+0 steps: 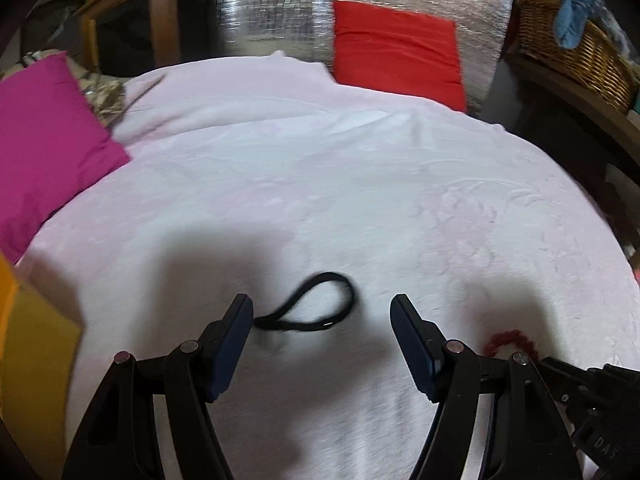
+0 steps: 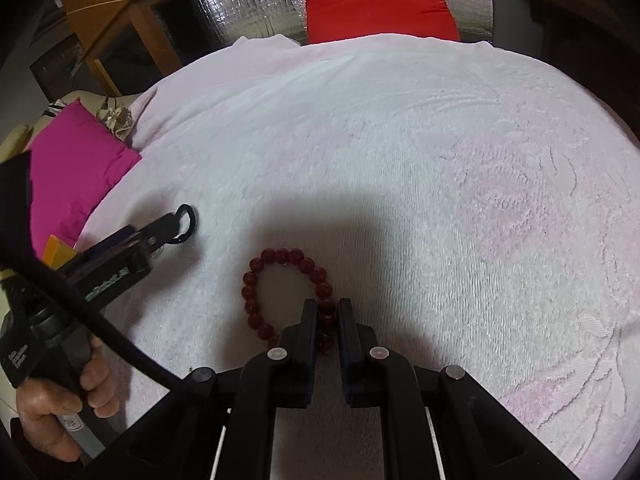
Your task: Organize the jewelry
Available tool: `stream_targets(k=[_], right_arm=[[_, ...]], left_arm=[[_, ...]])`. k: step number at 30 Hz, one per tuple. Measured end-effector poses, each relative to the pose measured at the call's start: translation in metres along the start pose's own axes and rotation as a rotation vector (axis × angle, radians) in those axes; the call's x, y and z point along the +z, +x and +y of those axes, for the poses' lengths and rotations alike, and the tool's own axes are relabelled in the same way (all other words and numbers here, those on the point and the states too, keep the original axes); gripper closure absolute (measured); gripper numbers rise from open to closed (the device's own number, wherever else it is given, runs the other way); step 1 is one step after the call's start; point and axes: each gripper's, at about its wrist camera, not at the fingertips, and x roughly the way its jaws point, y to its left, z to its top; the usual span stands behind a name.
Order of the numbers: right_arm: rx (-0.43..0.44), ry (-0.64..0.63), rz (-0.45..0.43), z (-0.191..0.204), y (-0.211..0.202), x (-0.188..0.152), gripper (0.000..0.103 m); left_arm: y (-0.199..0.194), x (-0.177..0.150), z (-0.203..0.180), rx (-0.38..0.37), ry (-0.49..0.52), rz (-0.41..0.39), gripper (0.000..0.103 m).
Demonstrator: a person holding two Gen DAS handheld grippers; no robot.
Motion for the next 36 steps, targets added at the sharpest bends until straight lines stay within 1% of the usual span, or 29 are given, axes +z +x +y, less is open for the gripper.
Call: stream_targets(k=[2, 4, 7, 8, 9, 10, 12, 13, 15, 17, 21, 25, 29, 30, 33, 36], right_arm=[[0.013, 0.014, 0.002, -0.003, -0.001, -0.001, 0.092], [0.021, 0.021, 0.004, -0.005, -0.001, -0.002, 0.092], [0.021, 0.018, 0.003, -0.006, -0.002, -0.004, 0.092], [0.019, 0.014, 0.002, -0.007, -0.003, -0.005, 0.092], [0.018, 0.015, 0.001, -0.007, -0.003, -0.006, 0.092], [0.016, 0.013, 0.001, -0.005, -0.003, -0.006, 0.092], [0.013, 0.010, 0.001, -0.005, -0.003, -0.006, 0.092], [0.013, 0.012, 0.001, -0.006, -0.003, -0.006, 0.092], [0.013, 0.016, 0.003, -0.003, -0.002, -0.005, 0.092], [0.009, 0.016, 0.006, -0.002, -0.001, -0.004, 0.092], [0.005, 0.014, 0.008, -0.001, 0.000, -0.002, 0.092], [0.015, 0.016, 0.015, -0.003, -0.002, -0.001, 0.092], [0.046, 0.048, 0.029, -0.012, -0.004, -0.002, 0.092], [0.047, 0.049, 0.030, -0.013, -0.004, -0.002, 0.092], [0.062, 0.053, 0.040, -0.017, -0.006, -0.003, 0.092], [0.078, 0.047, 0.053, -0.020, -0.008, -0.004, 0.092]], left_arm=[[0.006, 0.002, -0.004, -0.004, 0.022, 0.005, 0.031], [0.014, 0.002, -0.006, -0.007, 0.025, 0.028, 0.031], [0.022, 0.004, 0.005, -0.063, -0.038, 0.051, 0.033], [0.023, 0.004, 0.009, -0.073, -0.058, 0.054, 0.037], [0.024, 0.004, 0.013, -0.078, -0.076, 0.054, 0.046], [0.025, 0.005, 0.019, -0.085, -0.097, 0.051, 0.051], [0.026, 0.003, 0.027, -0.101, -0.123, 0.058, 0.072], [0.027, 0.003, 0.031, -0.115, -0.140, 0.063, 0.075], [0.026, 0.002, 0.037, -0.123, -0.154, 0.066, 0.088], [0.025, 0.001, 0.037, -0.116, -0.134, 0.075, 0.093], [0.019, -0.002, 0.038, -0.126, -0.131, 0.105, 0.094], [0.010, -0.009, 0.036, -0.131, -0.106, 0.139, 0.094], [-0.005, -0.021, 0.032, -0.134, -0.055, 0.154, 0.094], [-0.010, -0.024, 0.031, -0.141, -0.043, 0.160, 0.096], [-0.022, -0.033, 0.027, -0.172, -0.016, 0.169, 0.096], [-0.033, -0.041, 0.016, -0.188, 0.038, 0.175, 0.096]])
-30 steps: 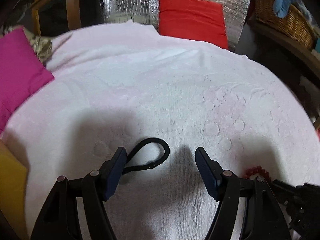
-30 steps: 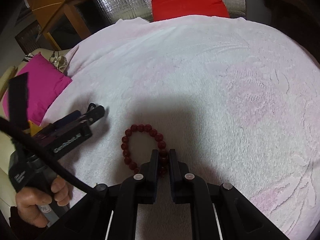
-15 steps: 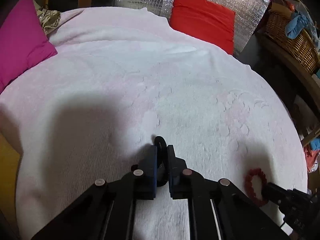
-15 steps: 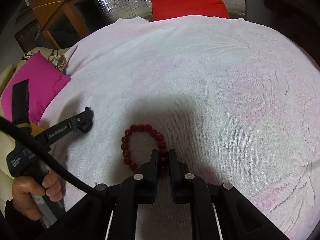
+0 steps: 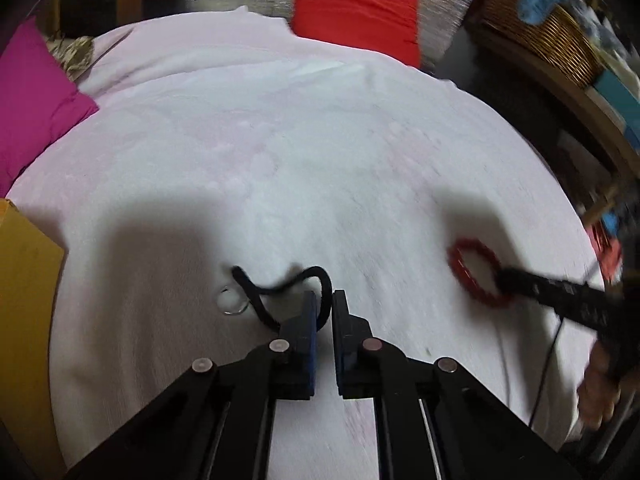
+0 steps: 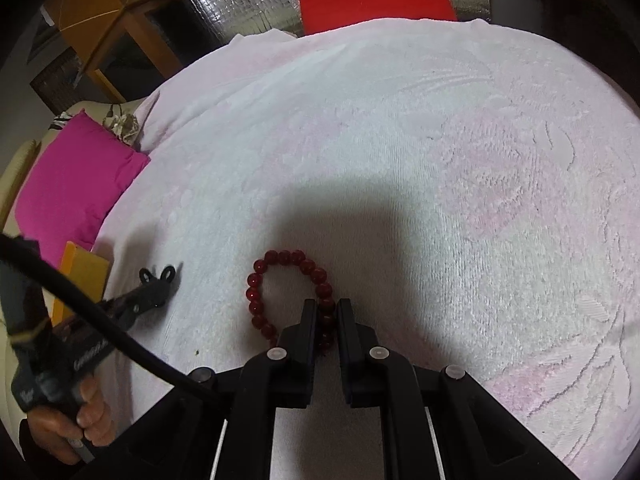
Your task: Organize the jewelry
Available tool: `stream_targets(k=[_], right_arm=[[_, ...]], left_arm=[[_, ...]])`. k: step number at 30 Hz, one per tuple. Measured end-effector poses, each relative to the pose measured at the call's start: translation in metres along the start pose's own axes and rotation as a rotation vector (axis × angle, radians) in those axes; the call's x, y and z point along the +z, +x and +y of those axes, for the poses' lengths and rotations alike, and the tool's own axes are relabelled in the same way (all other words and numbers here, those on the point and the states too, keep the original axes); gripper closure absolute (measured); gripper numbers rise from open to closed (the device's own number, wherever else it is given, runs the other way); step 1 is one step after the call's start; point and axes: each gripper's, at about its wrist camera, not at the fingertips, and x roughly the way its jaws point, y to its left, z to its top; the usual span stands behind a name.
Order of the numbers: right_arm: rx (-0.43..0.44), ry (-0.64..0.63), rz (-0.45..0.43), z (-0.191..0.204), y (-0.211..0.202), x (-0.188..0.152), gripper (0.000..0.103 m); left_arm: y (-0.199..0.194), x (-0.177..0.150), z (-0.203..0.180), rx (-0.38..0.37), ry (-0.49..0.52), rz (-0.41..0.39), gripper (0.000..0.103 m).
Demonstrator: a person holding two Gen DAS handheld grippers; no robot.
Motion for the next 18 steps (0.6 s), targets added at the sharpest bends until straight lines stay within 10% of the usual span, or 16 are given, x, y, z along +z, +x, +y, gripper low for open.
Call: stream_targets(k=[10, 14, 18], right_arm=[[0.022, 0.030, 0.020, -0.003, 0.001, 0.000, 0.091], [0.017, 0.039, 0.015, -0.002, 0.002, 0.003, 0.090], [-0.002, 0.033, 0.001, 0.002, 0.005, 0.003, 0.090]], left_arm=[[0.001, -0.001, 0.001, 0.025, 0.033, 0.040, 0.087], [-0.004, -0.004, 0.001, 0.067, 0.055, 0.034, 0.047], [-0.005, -0.002, 0.006, 0.117, 0.060, 0.031, 0.044]])
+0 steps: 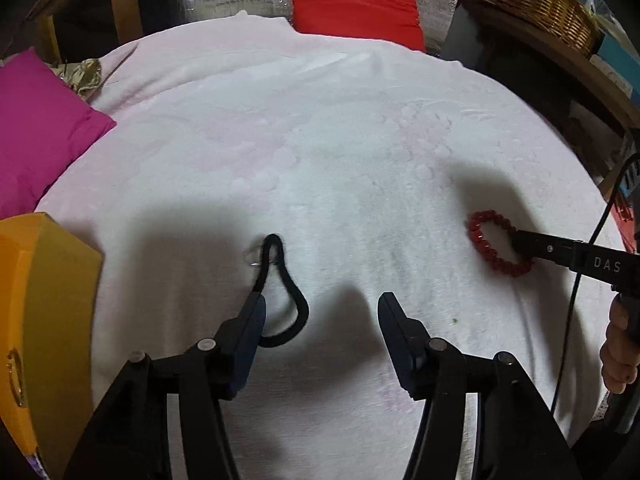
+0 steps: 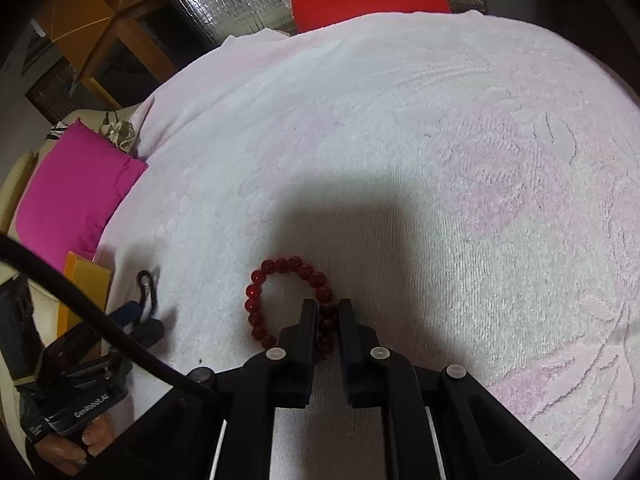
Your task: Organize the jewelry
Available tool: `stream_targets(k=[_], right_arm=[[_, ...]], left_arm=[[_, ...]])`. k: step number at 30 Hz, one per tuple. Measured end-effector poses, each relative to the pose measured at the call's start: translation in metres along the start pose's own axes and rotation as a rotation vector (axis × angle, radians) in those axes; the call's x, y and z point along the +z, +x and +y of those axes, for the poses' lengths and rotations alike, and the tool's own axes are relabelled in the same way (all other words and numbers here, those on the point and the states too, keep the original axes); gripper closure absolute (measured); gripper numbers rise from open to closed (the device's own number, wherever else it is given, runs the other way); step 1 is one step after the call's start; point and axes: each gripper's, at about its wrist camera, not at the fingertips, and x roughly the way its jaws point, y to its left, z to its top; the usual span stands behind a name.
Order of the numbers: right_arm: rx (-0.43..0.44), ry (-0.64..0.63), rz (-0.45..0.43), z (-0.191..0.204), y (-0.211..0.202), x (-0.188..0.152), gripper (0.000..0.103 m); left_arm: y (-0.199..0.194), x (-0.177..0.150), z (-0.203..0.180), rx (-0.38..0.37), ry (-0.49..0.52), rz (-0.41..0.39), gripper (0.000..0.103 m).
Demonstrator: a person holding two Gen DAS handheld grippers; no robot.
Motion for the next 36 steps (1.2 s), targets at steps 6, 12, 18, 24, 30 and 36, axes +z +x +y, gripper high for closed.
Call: stream_targets(k=[6, 12, 18, 24, 30, 36], right_arm=[[-0.028, -0.013, -0.018, 0.006, 0.003, -0.001, 0.090], [-0.012, 0.011, -0.014, 0.003, 0.005, 0.001, 0.090], [-0.004, 0.023, -0.016, 0.002, 0.006, 0.002, 0.090], [-0.010, 0.015, -0.021, 0.001, 0.005, 0.000, 0.090], [-0.017, 0.002, -0.027, 0.002, 0.005, 0.000, 0.090], [-0.027, -0.008, -0.036, 0.006, 0.005, -0.001, 0.090]], left_arm=[[-0.004, -0.001, 0.015, 0.077, -0.006, 0.001, 0.043], [-0.007, -0.002, 0.034, 0.130, -0.058, -0.001, 0.031], [0.005, -0.003, 0.026, 0.110, -0.016, 0.038, 0.031], [0.006, -0.003, 0.027, 0.061, -0.013, 0.027, 0.042], [0.004, -0.004, 0.025, 0.049, 0.008, 0.019, 0.076], [-0.003, -0.007, 0.014, -0.010, 0.044, -0.001, 0.090]])
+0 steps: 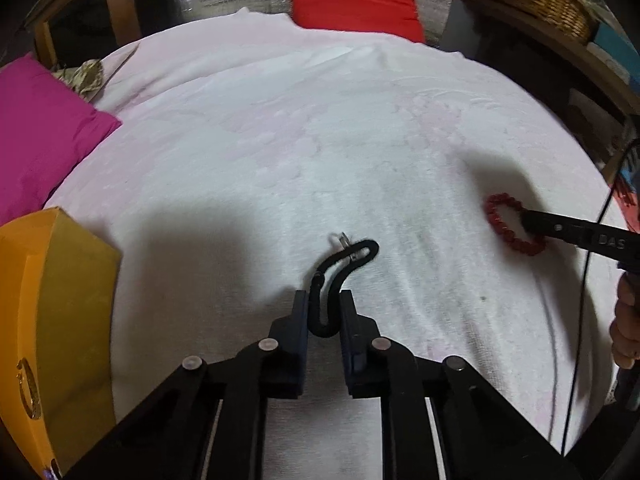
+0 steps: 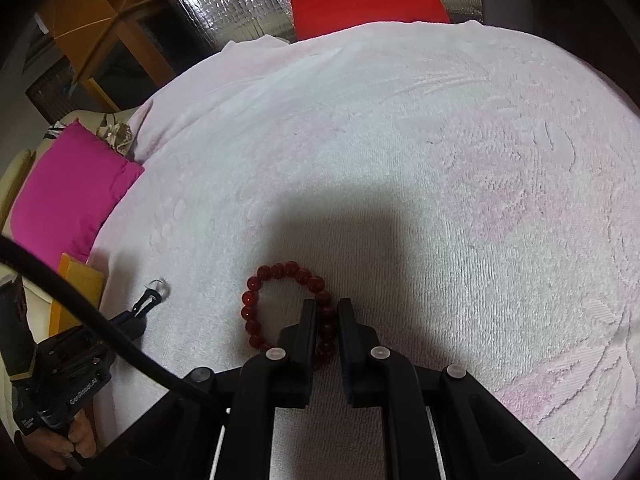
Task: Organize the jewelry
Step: 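Carry the black cord and red beaded bracelet over the orange box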
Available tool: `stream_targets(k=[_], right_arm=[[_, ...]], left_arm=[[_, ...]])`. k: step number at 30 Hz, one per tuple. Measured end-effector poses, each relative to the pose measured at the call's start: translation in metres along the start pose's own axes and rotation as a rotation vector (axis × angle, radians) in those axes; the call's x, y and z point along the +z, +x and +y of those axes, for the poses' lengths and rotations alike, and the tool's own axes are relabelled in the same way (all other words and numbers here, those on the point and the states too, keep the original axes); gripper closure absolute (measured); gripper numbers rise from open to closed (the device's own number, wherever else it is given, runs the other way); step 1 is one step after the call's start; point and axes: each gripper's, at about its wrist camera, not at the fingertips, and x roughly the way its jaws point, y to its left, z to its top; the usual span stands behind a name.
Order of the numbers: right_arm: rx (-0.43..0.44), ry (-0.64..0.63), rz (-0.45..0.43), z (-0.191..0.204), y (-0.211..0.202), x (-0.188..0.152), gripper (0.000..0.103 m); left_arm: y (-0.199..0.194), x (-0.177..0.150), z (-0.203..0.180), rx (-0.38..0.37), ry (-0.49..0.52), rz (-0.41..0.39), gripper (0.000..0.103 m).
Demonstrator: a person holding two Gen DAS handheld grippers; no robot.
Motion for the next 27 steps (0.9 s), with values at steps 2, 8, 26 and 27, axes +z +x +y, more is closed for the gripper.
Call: stream_targets(k=[2, 8, 26, 27], right_arm=[[-0.003, -0.009, -0.002, 0.001, -0.001, 0.000, 0.091], [0.000, -0.019, -0.010, 0.003, -0.002, 0.000, 0.092], [0.170, 0.016, -0.118, 0.006, -0.047, -0.002, 0.092], [0.179, 0.019, -0.122, 0.006, -0.049, -0.002, 0.092]], left_arm=[[-0.003, 0.000, -0.002, -0.021, 0.000, -0.012, 0.090], [-0.005, 0.004, -0.016, -0.037, 0.007, -0.030, 0.090], [-0.019, 0.012, -0.035, -0.014, -0.035, -0.084, 0.090], [-0.020, 0.012, -0.035, -0.012, -0.036, -0.084, 0.090]])
